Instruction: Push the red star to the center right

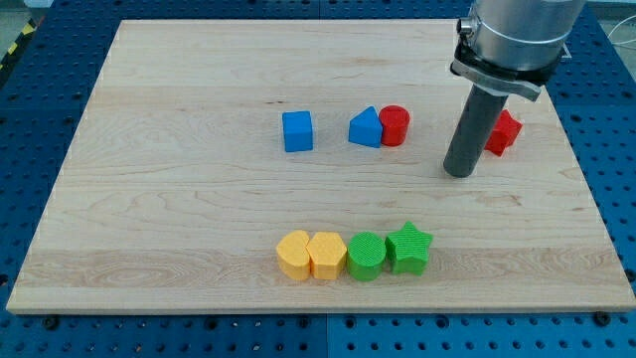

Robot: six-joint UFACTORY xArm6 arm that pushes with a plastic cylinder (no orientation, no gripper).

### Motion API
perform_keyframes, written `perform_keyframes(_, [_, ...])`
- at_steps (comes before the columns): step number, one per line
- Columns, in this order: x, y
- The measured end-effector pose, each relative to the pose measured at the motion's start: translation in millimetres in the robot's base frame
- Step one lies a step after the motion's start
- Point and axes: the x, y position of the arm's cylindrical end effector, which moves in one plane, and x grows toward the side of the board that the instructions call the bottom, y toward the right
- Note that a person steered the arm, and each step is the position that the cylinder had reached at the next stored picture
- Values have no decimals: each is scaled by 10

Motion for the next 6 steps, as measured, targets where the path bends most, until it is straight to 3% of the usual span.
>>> perform_keyframes(4, [-570, 14])
perform_keyframes(6, [-564, 260])
